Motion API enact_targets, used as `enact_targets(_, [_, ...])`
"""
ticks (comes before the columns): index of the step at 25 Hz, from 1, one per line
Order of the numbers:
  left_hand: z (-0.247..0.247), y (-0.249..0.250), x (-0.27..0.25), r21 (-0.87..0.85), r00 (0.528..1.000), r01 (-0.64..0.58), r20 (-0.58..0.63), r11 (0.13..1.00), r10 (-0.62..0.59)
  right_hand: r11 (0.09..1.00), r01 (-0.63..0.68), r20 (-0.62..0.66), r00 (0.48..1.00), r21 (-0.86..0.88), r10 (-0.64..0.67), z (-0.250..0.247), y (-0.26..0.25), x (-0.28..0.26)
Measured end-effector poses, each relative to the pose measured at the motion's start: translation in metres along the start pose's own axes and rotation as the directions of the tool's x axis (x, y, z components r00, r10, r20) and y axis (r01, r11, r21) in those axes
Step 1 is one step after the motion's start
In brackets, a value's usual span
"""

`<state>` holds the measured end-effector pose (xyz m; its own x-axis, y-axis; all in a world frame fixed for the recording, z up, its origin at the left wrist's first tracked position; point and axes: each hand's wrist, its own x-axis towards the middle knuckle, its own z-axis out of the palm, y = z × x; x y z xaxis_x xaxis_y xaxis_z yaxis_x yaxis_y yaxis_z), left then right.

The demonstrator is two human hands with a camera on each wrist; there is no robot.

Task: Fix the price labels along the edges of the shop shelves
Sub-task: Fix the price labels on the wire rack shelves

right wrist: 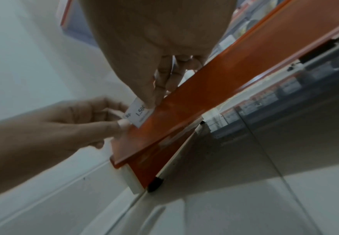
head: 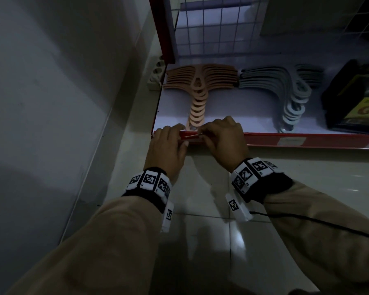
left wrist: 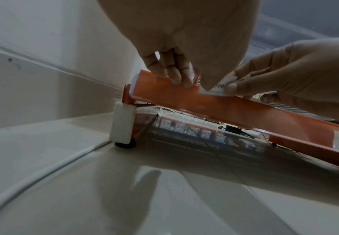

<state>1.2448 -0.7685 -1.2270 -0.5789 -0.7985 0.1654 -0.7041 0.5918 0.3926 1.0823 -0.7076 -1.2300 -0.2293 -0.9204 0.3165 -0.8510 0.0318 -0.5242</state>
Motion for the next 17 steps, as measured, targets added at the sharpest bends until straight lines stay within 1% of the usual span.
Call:
enact_targets(3, [0.0023, -0.005, 0.0042, 0.096, 0.998, -0.067, 0.025, 0.993, 0.065, 0.998, 0.031, 0.035, 0.999, -0.061, -0.029, 0.0007, -0.0011, -0.0013])
enact_targets(6, [0.0054, -0.0057, 0.0071, 0.115, 0.998, -0.058, 0.02, 0.992, 0.056, 0.988, 0.081, 0.078, 0.994, -0.134, -0.071, -0.0029, -0.0003, -0.0041])
enact_targets(9, [0.0076, -0.0027, 0.0071, 0.248, 0.997, -0.08, 0.011, 0.965, 0.079, 0.953, 0.143, 0.172, 0.98, -0.266, -0.099, -0.0054, 0.003, -0.0049])
enact_targets(11, [0.0077, 0.0001, 0.0058, 0.312, 0.997, -0.074, 0.008, 0.947, 0.075, 0.931, 0.165, 0.207, 0.973, -0.326, -0.1, -0.0052, 0.0037, -0.0036])
enact_targets(13, [0.0081, 0.0026, 0.0056, 0.344, 0.997, -0.076, 0.008, 0.936, 0.078, 0.919, 0.172, 0.222, 0.97, -0.354, -0.096, -0.0042, 0.0024, -0.0035])
enact_targets(17, [0.0082, 0.0029, 0.0059, 0.381, 0.995, -0.101, 0.045, 0.919, 0.091, 0.903, 0.182, 0.202, 0.973, -0.389, -0.109, -0.0021, 0.0027, -0.0051])
